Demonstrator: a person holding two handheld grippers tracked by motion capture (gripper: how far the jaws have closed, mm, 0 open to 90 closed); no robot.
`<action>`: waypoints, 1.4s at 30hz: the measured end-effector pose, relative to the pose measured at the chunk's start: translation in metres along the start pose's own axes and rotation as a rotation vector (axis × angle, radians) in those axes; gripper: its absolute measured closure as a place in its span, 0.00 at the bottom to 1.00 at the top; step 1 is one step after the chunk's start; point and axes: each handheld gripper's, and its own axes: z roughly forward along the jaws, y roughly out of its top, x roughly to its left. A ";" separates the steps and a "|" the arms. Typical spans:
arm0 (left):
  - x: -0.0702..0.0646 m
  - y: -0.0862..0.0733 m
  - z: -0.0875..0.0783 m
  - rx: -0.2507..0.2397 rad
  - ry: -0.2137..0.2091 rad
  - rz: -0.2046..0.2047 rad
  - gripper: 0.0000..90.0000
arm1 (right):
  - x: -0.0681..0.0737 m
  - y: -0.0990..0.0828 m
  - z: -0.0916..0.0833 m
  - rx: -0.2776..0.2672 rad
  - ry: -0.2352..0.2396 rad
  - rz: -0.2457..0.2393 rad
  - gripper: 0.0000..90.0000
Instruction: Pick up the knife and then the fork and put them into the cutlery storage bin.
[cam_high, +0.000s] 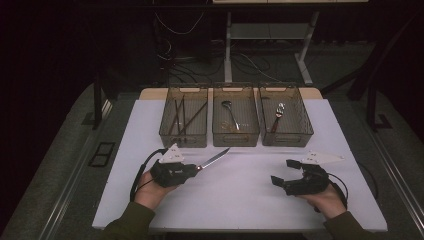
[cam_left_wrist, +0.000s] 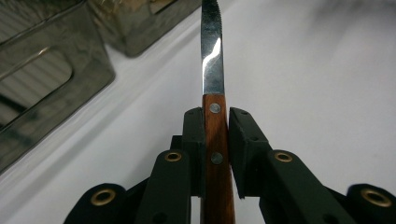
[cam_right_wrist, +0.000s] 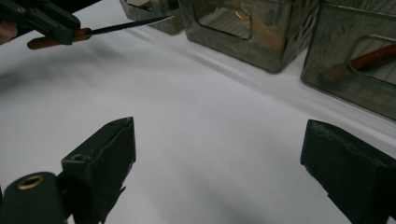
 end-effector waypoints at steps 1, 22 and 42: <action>-0.002 0.002 0.001 -0.005 -0.003 -0.001 0.85 | 0.000 0.002 0.002 -0.001 0.004 0.000 0.12; -0.045 0.045 0.041 -0.098 -0.043 0.039 0.85 | 0.017 0.029 0.040 -0.038 0.124 0.044 0.18; -0.055 0.044 0.046 -0.131 -0.037 0.055 0.85 | 0.025 0.038 0.069 -0.104 0.322 0.173 0.62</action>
